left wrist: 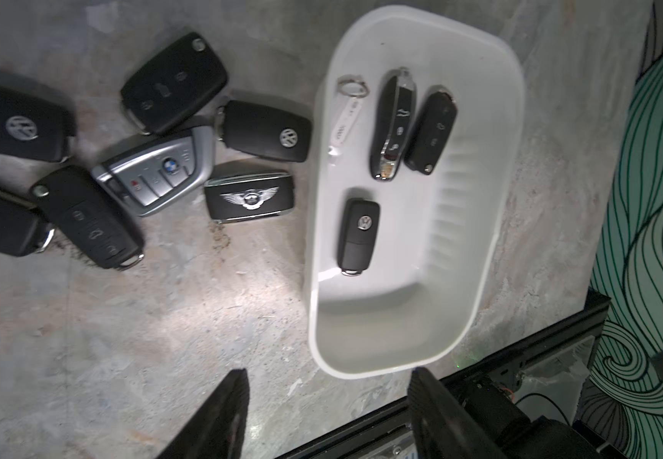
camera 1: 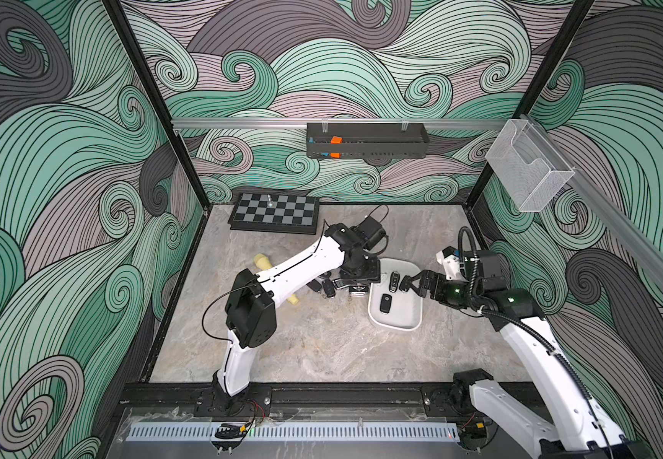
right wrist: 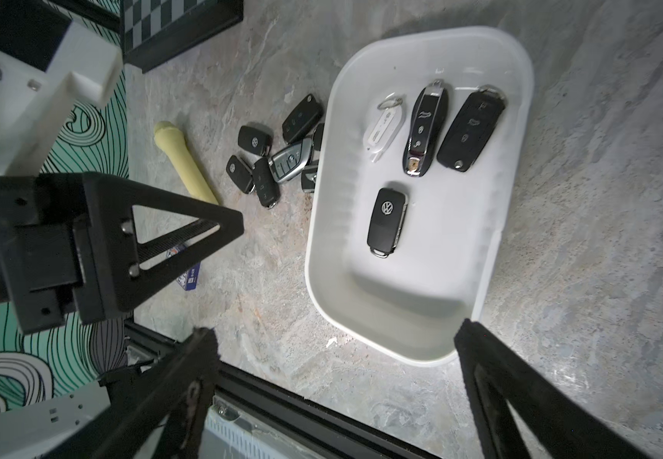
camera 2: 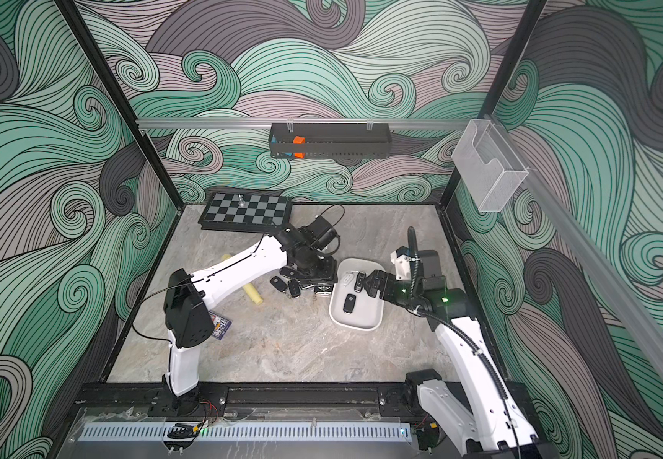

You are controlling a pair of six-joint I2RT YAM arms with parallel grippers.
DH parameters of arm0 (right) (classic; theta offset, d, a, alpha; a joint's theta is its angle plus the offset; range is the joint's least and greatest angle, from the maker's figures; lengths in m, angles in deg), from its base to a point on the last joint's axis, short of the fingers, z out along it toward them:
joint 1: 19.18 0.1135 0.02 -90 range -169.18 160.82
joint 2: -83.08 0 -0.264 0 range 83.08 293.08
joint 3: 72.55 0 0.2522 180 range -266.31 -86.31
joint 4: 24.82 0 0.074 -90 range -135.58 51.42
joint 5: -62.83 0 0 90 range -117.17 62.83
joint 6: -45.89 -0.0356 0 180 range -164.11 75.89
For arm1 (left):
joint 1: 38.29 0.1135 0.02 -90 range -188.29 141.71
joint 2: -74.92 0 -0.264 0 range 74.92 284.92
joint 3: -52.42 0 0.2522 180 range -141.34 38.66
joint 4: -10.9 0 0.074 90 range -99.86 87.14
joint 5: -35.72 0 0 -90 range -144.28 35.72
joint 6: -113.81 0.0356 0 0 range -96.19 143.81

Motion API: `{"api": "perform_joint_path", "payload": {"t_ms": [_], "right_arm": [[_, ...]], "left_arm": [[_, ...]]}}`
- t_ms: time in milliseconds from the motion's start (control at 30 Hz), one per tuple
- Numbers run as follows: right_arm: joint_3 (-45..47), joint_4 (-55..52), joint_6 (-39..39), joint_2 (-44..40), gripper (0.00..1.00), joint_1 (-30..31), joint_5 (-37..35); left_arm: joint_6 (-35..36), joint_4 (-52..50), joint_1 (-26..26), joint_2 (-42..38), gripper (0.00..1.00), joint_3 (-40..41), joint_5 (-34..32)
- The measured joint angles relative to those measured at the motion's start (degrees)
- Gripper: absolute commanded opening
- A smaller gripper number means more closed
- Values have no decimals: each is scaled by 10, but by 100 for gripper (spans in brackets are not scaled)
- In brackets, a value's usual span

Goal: Place the car key into the storage box
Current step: Place the car key in the storage box, then pick up the car key from the center of the board.

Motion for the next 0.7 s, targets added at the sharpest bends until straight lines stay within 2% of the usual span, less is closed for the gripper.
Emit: {"api": "perform_joint_path", "payload": {"t_ms": [167, 267, 467, 700], "right_arm": [[-43, 13, -16, 77, 89, 95, -18], [-67, 25, -30, 126, 85, 138, -29], [-134, 39, -47, 253, 77, 202, -44], [-207, 54, -49, 368, 69, 243, -62]], "left_arm": [[-2, 52, 65, -108, 80, 179, 16], [0, 75, 109, -171, 99, 259, 31], [19, 107, 197, -264, 99, 360, 62], [50, 135, 280, -280, 99, 408, 110]]}}
